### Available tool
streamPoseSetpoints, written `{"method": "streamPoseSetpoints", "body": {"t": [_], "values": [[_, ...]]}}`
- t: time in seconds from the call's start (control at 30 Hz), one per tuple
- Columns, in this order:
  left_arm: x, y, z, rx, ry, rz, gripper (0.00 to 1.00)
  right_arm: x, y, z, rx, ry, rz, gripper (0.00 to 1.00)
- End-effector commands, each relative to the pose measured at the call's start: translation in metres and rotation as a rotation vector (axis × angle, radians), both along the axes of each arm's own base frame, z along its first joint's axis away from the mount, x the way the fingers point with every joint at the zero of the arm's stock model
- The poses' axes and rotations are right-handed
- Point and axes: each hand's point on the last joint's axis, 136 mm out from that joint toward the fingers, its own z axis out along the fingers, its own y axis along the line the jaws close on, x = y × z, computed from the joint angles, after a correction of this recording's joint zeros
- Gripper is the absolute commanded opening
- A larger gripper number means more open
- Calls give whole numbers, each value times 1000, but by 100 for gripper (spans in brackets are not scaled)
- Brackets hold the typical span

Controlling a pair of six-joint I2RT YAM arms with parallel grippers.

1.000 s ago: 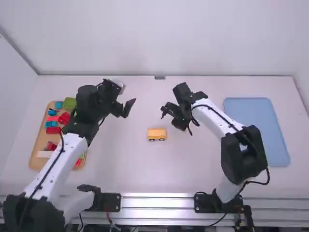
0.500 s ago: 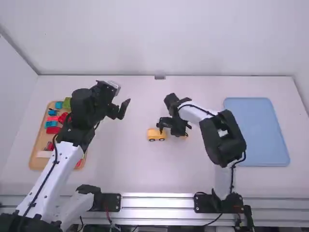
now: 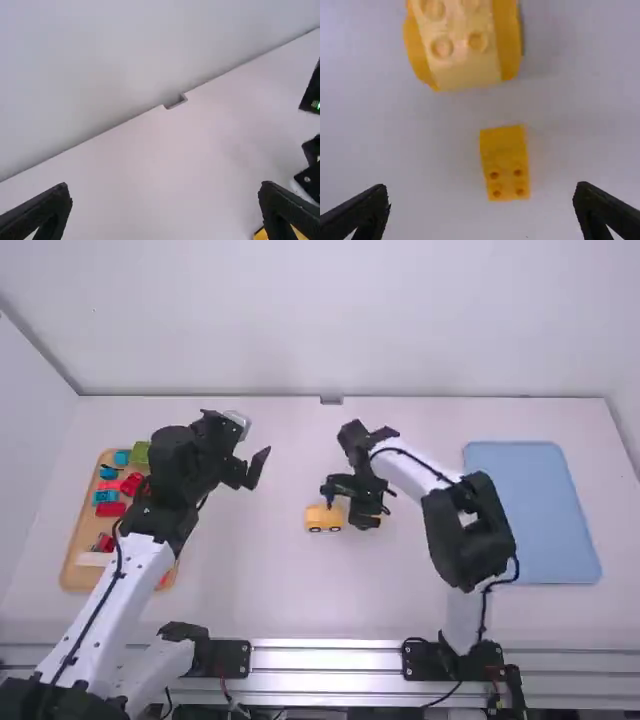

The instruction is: Assemble lego blocks to make yellow taxi

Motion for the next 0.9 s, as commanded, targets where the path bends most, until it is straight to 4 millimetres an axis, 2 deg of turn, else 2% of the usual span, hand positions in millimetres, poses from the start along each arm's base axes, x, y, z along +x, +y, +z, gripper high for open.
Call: {"method": "streamPoseSetpoints", "body": {"t": [0.0,0.03,0.13,0.23,0.33,0.47,0.5,0.67,0.73,0.87], "values": [[-1,0,-8,4,21,0,99,11,13,55,165,-89,-6,98],[-2,0,-11,4,30,0,99,10,13,68,215,-104,-3,98],[-4,0,-17,19,37,-6,99,7,11,84,333,-119,23,98],[-6,-6,-22,43,23,-55,99,11,3,89,458,-131,10,98],[-14,-28,-33,125,-23,-249,99,19,-20,78,470,-143,-74,98],[-14,-42,-53,133,-9,-364,99,23,-45,61,438,-153,-132,98],[-13,-43,-56,129,1,-364,99,23,-48,60,436,-151,-139,98],[-2,-60,-100,81,85,-470,99,28,-52,49,468,-181,-151,98],[-5,-74,-114,58,81,-583,99,29,-51,44,464,-195,-145,98],[-8,-88,-134,1,77,-714,99,31,-54,37,451,-219,-144,98]]}}
